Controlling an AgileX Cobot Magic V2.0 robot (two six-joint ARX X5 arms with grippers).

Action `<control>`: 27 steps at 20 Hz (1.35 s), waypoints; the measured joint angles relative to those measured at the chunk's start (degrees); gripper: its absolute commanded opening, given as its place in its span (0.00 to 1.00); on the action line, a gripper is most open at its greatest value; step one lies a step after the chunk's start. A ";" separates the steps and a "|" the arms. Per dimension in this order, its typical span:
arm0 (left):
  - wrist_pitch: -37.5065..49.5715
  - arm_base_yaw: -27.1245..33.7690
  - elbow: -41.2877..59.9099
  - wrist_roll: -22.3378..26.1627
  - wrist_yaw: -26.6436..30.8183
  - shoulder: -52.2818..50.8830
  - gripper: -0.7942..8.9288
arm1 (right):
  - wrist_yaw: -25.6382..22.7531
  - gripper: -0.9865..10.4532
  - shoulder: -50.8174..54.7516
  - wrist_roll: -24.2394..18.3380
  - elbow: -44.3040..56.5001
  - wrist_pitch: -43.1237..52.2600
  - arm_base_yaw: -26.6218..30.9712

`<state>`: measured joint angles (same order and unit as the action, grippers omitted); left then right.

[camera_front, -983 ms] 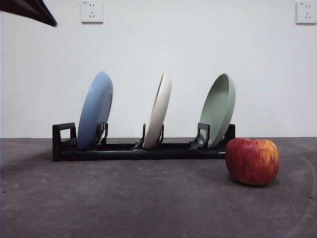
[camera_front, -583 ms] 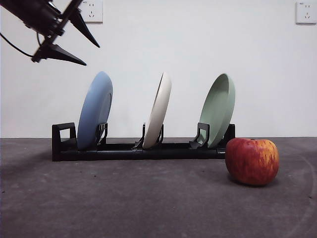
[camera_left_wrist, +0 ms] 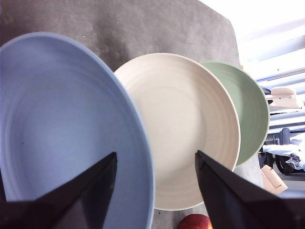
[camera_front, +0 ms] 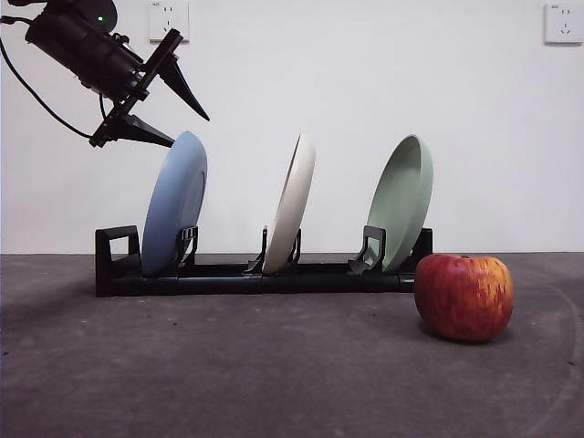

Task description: Take the blue plate from the plate rack,put the plate on the table,take the apple from the table,put the apple in the plate

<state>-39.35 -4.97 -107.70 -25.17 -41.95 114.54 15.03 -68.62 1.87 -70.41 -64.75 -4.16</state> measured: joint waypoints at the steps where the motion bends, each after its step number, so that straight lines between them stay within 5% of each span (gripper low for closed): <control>1: -0.04 0.00 0.00 0.00 0.02 0.00 0.32 | 0.02 0.09 0.00 0.00 0.00 0.00 0.00; 13: -1.81 -0.85 0.00 1.81 4.11 0.00 0.27 | 0.00 0.09 0.00 0.00 0.00 -1.44 0.00; 16: -1.81 -0.90 0.00 2.49 4.37 0.00 0.08 | 0.00 0.09 0.00 0.00 0.00 -1.44 0.00; 27: -1.95 -1.36 -0.28 3.06 3.61 -0.02 0.08 | -0.02 0.09 0.00 0.00 0.00 -1.42 0.00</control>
<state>-41.30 -6.33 -107.98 -22.11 -38.35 114.52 15.00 -68.62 1.87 -70.41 -66.17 -4.16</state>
